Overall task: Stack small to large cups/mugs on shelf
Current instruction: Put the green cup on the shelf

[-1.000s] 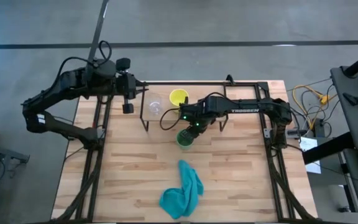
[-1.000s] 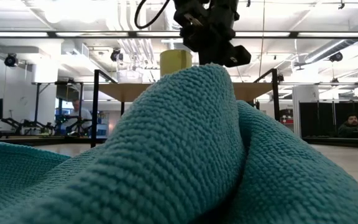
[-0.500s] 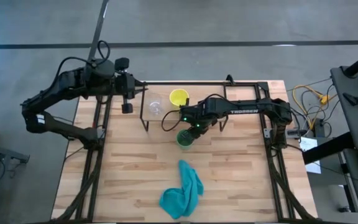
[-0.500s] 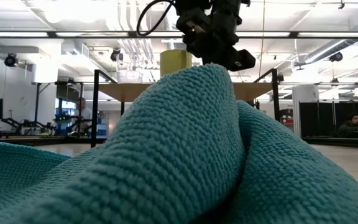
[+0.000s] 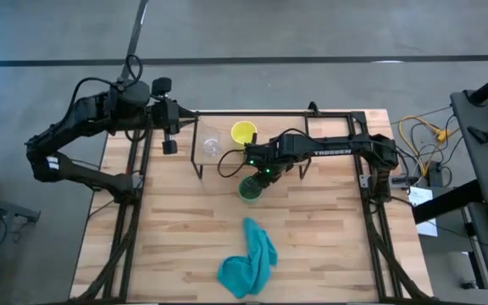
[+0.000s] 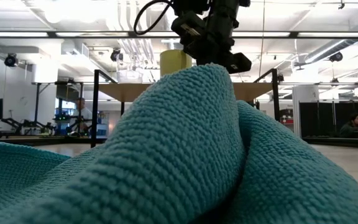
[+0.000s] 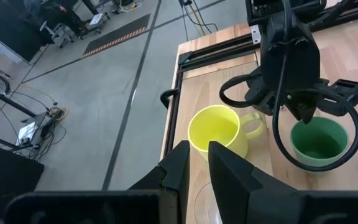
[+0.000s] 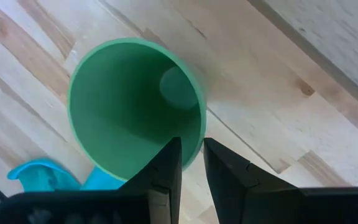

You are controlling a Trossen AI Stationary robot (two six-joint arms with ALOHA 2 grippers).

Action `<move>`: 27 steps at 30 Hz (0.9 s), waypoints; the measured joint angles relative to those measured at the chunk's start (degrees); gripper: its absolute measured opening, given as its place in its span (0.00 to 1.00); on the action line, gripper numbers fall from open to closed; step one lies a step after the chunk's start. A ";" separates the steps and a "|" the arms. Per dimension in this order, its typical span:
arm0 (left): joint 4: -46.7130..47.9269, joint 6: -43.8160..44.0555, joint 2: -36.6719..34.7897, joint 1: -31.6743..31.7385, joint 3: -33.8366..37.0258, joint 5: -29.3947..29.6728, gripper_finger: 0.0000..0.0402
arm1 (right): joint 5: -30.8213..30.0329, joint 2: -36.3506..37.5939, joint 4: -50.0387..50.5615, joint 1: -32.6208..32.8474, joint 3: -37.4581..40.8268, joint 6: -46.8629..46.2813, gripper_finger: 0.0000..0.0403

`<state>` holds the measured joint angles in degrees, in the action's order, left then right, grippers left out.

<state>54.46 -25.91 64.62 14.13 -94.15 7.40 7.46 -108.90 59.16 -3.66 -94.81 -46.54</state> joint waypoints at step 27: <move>0.01 -0.55 -0.07 0.00 0.00 0.76 0.11 | -0.17 0.01 -2.73 0.04 3.27 6.18 0.03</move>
<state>54.47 -26.46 64.55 14.13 -94.15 8.16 7.29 -108.89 56.43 -3.62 -91.55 -40.36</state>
